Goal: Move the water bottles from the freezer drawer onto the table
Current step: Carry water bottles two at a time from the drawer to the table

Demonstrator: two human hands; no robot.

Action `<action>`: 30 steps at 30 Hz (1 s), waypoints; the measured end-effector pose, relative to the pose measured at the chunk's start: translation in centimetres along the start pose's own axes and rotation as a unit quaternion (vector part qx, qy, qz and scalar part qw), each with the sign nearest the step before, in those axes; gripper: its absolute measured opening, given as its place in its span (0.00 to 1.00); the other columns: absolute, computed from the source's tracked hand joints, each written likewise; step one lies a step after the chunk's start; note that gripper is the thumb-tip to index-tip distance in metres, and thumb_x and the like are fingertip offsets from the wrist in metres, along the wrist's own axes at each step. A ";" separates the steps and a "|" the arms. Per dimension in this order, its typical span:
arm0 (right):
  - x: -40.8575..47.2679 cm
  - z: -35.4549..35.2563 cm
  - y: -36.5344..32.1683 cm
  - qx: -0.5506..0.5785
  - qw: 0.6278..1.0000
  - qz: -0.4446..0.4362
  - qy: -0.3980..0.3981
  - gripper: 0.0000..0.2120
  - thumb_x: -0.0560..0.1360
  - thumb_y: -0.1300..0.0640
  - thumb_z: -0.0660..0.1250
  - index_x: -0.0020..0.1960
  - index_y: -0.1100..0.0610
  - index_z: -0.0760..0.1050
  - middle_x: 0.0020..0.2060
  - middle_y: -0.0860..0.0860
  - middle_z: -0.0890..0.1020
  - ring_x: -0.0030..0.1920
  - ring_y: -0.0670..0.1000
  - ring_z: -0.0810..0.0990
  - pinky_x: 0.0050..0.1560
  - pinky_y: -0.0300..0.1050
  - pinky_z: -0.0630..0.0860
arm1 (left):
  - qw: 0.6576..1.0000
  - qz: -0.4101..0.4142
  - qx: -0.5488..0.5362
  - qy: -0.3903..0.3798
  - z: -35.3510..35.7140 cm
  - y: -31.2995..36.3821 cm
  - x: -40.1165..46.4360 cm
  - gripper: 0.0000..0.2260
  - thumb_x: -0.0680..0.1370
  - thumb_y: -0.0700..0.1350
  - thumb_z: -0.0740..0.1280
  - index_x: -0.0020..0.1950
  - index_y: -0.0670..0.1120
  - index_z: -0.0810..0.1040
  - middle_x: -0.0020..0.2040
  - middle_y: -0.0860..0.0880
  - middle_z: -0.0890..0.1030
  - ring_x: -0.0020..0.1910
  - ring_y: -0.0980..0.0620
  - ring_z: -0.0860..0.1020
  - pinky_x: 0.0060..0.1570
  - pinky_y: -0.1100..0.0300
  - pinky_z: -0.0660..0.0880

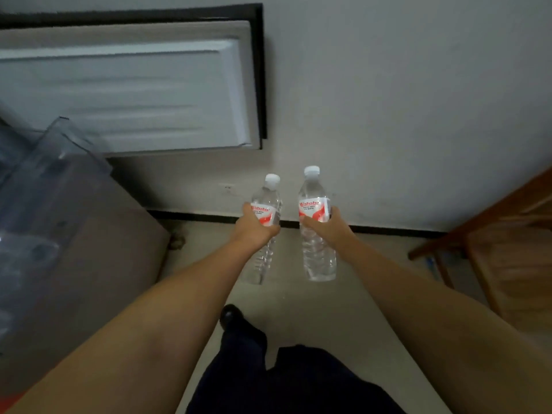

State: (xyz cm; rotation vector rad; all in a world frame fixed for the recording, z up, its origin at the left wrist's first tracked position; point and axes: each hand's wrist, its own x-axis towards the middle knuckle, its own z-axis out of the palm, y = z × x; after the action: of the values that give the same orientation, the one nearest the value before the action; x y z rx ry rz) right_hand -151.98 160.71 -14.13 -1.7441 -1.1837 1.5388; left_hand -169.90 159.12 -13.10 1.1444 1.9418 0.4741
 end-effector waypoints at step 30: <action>-9.4 -32.1 16.1 0.339 0.788 0.163 0.488 0.33 0.70 0.51 0.75 0.69 0.55 0.62 0.55 0.54 0.77 0.54 0.54 0.79 0.55 0.52 0.78 | 0.782 0.379 0.348 -0.352 37.0 31.1 -1.1 0.36 0.72 0.53 0.72 0.72 0.49 0.55 0.65 0.45 0.73 0.61 0.43 0.75 0.58 0.49 0.74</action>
State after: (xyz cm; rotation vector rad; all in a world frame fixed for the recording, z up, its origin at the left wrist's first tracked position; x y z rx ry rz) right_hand -116.49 150.00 -16.03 -1.8203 0.1931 0.7688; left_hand -123.08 171.31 -14.19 2.2032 0.9085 -0.3251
